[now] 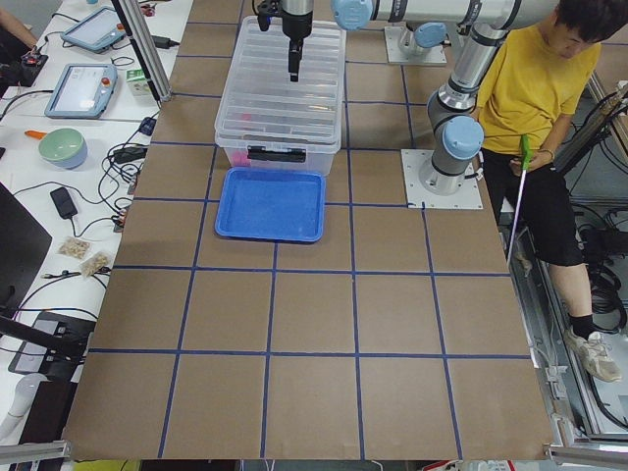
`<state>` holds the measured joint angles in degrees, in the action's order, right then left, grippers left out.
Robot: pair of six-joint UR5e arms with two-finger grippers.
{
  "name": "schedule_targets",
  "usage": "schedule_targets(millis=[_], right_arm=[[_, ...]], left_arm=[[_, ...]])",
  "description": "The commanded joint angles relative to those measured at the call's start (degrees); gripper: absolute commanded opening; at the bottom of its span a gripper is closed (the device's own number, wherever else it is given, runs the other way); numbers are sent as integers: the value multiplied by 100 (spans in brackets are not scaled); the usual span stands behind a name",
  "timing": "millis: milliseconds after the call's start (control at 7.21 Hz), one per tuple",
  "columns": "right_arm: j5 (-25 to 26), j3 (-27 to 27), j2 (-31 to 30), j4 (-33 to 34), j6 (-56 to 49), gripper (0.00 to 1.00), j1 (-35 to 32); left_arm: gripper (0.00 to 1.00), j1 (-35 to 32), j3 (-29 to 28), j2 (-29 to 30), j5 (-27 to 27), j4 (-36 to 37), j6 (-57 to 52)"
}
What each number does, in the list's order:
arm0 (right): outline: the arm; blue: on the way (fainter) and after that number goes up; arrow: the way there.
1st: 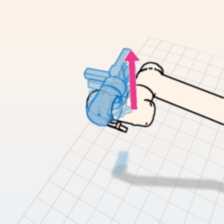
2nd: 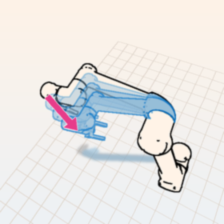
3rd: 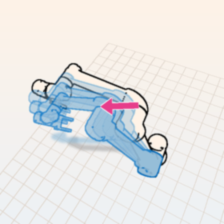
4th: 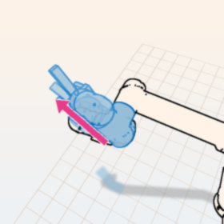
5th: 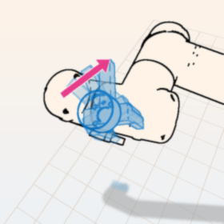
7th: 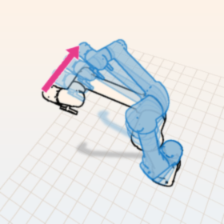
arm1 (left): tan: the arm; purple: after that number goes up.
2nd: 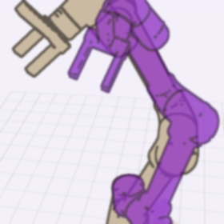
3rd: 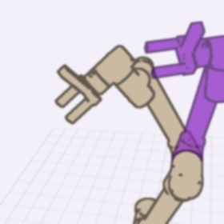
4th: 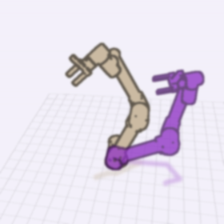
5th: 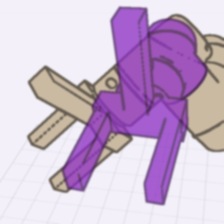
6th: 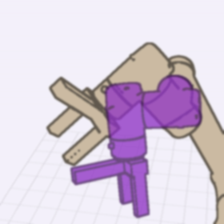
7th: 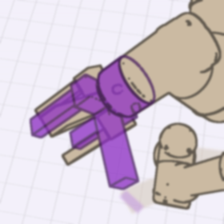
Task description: Place red block in blue tray from box
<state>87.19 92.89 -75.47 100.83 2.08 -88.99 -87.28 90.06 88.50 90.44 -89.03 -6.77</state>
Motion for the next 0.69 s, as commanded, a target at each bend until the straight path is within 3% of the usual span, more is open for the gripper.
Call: schedule_targets(millis=[0, 555], right_arm=[[8, 1, 6, 16, 3, 100, 40], [184, 106, 24, 16, -6, 100, 75]], left_arm=[[100, 0, -6, -8, 0, 0, 0], [100, 0, -6, -8, 0, 0, 0]])
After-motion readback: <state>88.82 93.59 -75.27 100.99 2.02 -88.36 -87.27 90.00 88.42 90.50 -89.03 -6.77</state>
